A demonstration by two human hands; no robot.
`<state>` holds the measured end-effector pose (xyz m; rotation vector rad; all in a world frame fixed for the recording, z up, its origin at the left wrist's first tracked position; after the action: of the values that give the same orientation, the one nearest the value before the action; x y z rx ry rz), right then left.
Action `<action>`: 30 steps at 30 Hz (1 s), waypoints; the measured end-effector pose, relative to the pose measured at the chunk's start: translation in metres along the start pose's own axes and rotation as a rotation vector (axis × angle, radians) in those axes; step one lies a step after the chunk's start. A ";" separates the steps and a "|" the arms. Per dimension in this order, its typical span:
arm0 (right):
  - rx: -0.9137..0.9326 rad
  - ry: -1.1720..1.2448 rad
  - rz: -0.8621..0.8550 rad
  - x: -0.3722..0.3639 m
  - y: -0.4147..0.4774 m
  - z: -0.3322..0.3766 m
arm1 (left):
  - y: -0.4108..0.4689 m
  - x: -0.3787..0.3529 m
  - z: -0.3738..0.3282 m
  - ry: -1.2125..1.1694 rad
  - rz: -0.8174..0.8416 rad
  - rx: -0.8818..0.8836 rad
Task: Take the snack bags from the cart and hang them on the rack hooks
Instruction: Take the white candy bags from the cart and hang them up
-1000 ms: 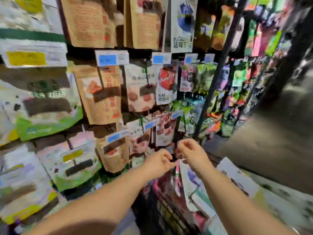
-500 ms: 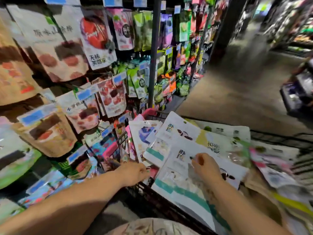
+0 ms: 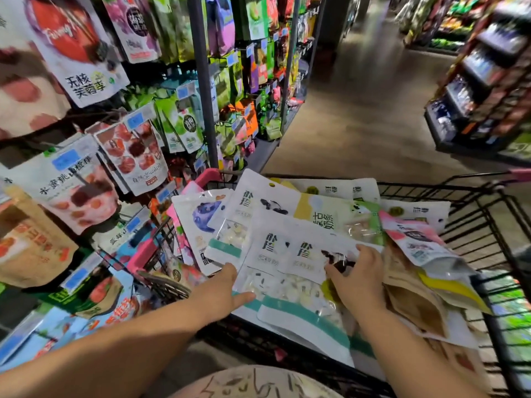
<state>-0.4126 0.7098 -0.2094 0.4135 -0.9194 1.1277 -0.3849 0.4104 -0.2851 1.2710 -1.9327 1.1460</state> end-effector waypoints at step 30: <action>-0.319 0.431 0.005 0.009 0.001 -0.021 | -0.011 0.011 -0.013 -0.024 -0.120 -0.193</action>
<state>-0.4039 0.7304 -0.2150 -0.0928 -0.7000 0.9994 -0.3797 0.4149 -0.2658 1.2811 -1.9054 0.8662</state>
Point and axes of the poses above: each hand's wrist, its own y-axis towards the middle knuckle, its own x-axis out of the back of the hand, z = x × y, the point moved 10 cm from there along y, towards the middle knuckle, and after that the axes turned 8 degrees about -x, right-handed, at the moved point
